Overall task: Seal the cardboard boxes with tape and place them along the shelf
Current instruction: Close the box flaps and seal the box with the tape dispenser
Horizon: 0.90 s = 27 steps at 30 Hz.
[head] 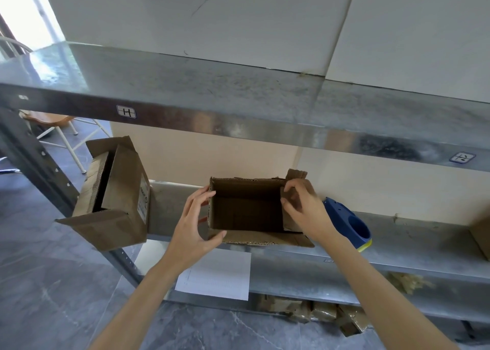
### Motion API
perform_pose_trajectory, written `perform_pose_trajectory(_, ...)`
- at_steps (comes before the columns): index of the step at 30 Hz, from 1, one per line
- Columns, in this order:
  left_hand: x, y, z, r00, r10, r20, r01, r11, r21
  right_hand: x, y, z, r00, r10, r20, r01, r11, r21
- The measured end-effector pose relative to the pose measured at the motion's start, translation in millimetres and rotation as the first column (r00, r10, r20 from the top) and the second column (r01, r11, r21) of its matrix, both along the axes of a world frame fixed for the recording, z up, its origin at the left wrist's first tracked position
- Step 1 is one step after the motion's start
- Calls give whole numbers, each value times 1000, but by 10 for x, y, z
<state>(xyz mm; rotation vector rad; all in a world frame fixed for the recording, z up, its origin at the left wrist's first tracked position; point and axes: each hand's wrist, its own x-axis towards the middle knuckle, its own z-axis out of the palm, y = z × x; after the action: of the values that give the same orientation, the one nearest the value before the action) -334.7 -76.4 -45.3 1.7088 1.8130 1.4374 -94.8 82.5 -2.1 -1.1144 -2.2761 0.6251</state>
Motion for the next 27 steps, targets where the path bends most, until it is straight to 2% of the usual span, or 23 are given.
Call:
perform_pose_trajectory(8, 12, 13, -11, 999, -39, -5, 39, 999, -6, -74, 33, 63, 994, 12, 107, -11, 1000, -11)
perform_pose_trajectory(14, 25, 2, 9, 994, -101, -32, 99, 994, -54, -107, 60, 85, 992, 22, 121, -15, 998, -61)
perform_pose_trajectory(18, 8, 68, 51, 995, -101, -19, 96, 981, -170, -41, 42, 157, 988, 86, 130, -66, 987, -148)
perform_pose_trajectory(23, -143, 230, 82, 994, -56, 99, 78, 969, -236, 70, 60, 185, 982, 147, 122, -102, 945, -312)
perform_pose_trajectory(27, -158, 318, 53, 999, -39, -4, 36, 958, -286, 127, 97, 189, 984, 137, 117, -90, 935, -343)
